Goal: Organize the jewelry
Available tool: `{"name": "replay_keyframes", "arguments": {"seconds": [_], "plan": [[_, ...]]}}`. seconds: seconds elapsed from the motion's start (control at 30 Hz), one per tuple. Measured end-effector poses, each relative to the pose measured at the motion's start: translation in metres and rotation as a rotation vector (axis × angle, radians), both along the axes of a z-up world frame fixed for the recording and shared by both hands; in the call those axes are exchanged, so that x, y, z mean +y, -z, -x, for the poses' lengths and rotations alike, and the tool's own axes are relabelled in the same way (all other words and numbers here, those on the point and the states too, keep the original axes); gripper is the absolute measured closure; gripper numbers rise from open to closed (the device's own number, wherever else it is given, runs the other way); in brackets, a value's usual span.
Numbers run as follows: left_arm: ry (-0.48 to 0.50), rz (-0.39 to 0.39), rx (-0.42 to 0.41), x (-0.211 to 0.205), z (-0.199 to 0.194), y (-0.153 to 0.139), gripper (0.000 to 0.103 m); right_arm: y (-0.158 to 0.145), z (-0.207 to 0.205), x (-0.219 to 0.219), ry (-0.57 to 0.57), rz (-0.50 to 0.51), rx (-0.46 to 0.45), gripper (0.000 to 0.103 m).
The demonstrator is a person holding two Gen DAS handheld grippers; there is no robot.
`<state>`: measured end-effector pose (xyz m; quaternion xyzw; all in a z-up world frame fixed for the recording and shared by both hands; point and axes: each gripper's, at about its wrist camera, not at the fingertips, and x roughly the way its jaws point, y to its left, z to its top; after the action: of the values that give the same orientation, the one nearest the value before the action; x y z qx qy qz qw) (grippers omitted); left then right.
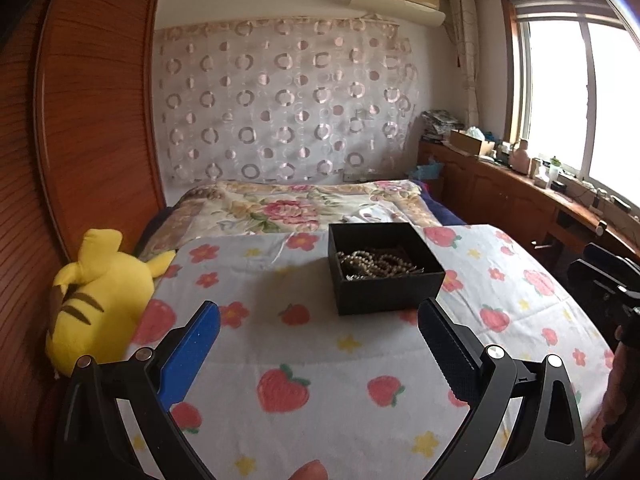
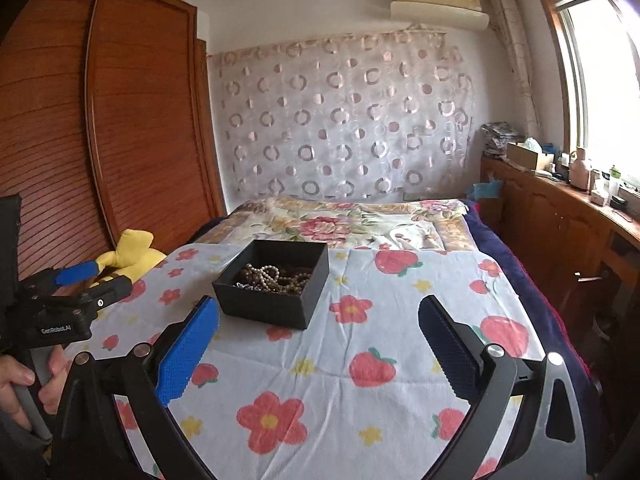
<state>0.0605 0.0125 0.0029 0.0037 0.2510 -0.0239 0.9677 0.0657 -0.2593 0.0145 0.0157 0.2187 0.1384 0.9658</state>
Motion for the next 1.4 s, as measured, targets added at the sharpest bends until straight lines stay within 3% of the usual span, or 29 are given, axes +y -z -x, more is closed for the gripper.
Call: {"name": "replay_keyframes", "arguments": {"seconds": [1.4], "plan": [[-0.007, -0.004, -0.026, -0.011, 0.019, -0.006, 0.008, 0.008, 0.006, -0.002, 0.029, -0.003, 0.003, 0.002]]}}
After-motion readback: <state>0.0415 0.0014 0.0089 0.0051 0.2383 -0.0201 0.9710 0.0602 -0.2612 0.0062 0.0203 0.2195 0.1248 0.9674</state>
